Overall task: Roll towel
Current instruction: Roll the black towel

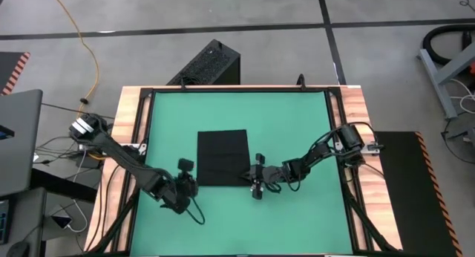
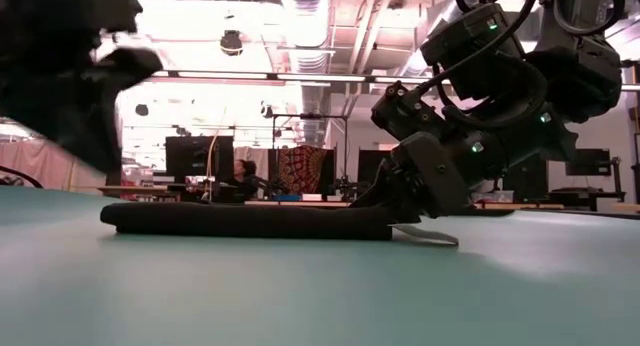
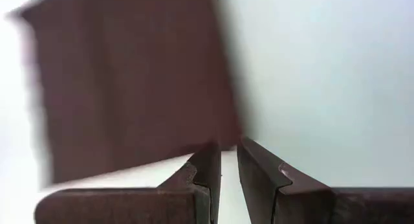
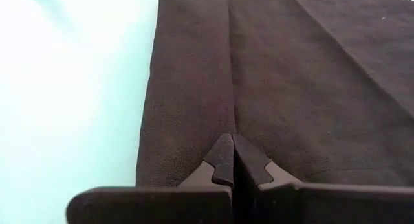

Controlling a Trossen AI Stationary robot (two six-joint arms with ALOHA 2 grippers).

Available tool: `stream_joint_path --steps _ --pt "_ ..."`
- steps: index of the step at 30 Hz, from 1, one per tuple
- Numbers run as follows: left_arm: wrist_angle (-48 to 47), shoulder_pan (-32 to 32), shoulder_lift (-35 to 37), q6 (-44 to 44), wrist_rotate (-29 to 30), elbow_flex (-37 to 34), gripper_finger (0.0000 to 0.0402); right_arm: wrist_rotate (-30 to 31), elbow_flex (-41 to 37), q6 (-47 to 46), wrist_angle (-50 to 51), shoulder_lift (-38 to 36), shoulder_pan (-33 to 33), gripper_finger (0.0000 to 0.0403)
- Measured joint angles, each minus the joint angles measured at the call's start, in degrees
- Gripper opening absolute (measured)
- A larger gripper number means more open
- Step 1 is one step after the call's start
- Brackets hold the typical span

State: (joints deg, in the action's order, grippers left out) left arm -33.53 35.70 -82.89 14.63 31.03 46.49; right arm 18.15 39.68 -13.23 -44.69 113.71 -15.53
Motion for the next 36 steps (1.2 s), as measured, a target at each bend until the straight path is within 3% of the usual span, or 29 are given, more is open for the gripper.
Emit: stream_joint_path --steps 4,8,10,13,16,25,26,31,36 --pt "2.56 3.87 11.97 1.57 12.21 -3.21 0.0042 -0.09 0.00 -1.38 0.36 0.00 0.34 0.0016" --pt "16.06 9.42 28.19 4.17 21.79 -14.25 0.0042 -0.28 0.00 -1.46 0.42 0.00 0.68 0.0016" --pt "24.62 10.09 34.37 4.29 17.77 -22.14 0.0042 -0.26 0.00 -1.45 0.37 0.00 0.68 0.0016" --pt "39.70 8.41 38.04 2.44 9.40 -31.62 0.0042 -0.28 0.00 -1.47 0.39 0.00 0.68 0.0016" --pt "51.56 6.72 37.73 -1.92 6.29 -35.08 0.0042 -0.33 0.00 -1.47 0.44 0.00 0.68 0.0016" --pt "54.12 2.97 25.63 -6.60 -1.09 -32.19 0.0042 -0.76 0.00 -1.79 0.65 0.00 0.68 0.0016" --pt "53.95 2.63 23.94 -6.70 -0.07 -31.74 0.0042 -0.84 0.00 -1.79 0.66 0.00 0.68 0.0016" --pt "54.92 2.02 17.60 -2.37 17.08 -29.51 0.0042 -0.85 0.00 -1.95 0.79 0.00 0.68 0.0016" --pt "54.97 2.08 15.14 -1.84 18.71 -27.55 0.0041 -0.85 0.00 -2.25 0.85 0.00 0.68 0.0016"
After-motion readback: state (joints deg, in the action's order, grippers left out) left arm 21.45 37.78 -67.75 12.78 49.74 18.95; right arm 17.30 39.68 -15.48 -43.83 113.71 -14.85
